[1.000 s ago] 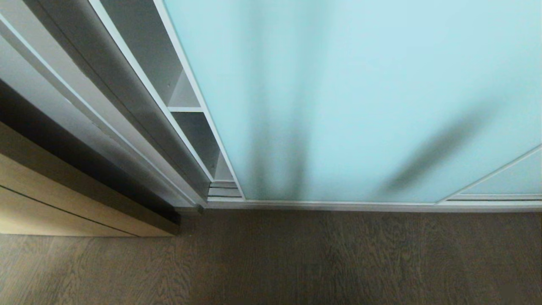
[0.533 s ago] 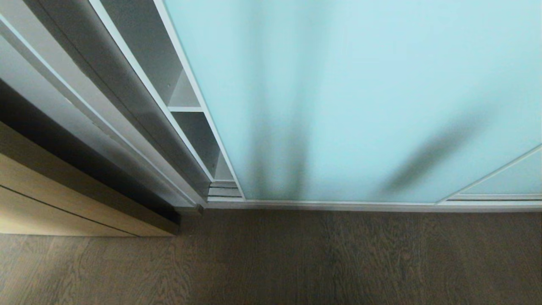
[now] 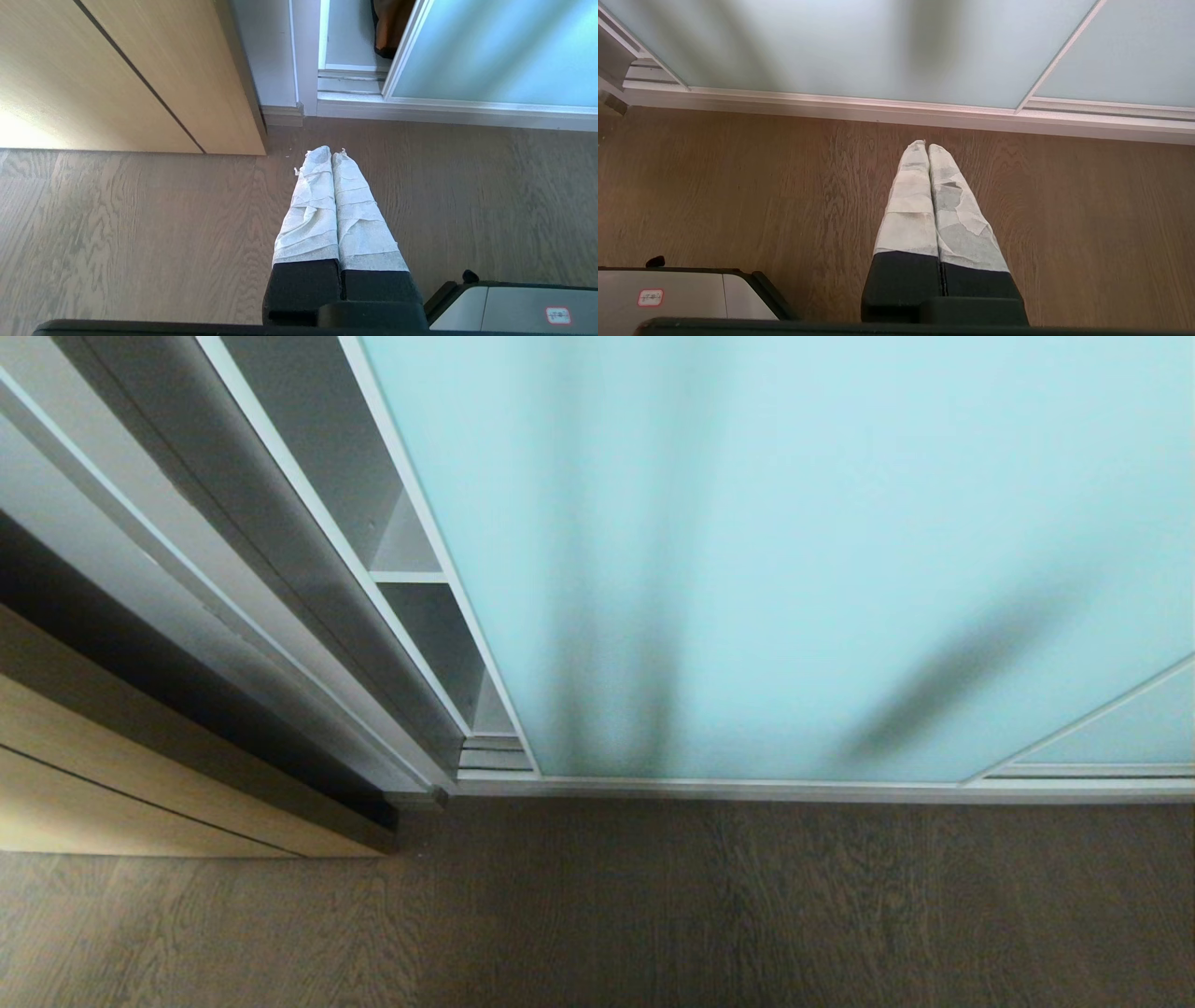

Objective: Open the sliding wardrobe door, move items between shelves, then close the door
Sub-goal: Open the door

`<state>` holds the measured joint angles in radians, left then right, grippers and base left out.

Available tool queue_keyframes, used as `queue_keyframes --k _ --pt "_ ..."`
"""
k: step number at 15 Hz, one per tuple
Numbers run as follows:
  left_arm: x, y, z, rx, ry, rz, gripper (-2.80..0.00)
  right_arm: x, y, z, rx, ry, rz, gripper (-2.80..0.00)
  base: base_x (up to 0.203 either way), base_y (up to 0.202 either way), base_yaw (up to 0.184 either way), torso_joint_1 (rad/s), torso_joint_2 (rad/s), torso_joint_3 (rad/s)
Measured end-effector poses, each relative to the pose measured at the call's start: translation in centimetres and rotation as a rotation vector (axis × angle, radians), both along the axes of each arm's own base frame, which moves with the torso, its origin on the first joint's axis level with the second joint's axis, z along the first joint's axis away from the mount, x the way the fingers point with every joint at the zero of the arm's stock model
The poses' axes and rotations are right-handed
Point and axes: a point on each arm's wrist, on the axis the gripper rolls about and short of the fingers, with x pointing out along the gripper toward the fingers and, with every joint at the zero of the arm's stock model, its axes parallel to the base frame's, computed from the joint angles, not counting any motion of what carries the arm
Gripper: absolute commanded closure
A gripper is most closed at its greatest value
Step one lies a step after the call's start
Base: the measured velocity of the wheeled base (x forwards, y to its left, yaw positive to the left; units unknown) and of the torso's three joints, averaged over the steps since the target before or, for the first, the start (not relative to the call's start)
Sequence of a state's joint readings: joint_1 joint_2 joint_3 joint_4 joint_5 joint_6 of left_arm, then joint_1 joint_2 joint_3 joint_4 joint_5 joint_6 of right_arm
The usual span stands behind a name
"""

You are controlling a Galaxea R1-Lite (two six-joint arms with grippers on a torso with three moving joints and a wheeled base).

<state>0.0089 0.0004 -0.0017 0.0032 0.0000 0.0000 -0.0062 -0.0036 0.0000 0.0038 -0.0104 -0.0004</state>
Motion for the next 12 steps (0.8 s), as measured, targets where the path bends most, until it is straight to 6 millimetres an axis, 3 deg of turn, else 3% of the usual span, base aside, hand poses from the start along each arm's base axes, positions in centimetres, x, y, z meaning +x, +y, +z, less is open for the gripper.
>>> queue_keyframes --k 12 --pt "0.00 0.00 0.00 0.037 0.002 -0.001 0.00 0.00 0.00 -0.01 0.000 0.001 0.000 0.00 0.000 0.000 0.000 0.000 0.00 0.000"
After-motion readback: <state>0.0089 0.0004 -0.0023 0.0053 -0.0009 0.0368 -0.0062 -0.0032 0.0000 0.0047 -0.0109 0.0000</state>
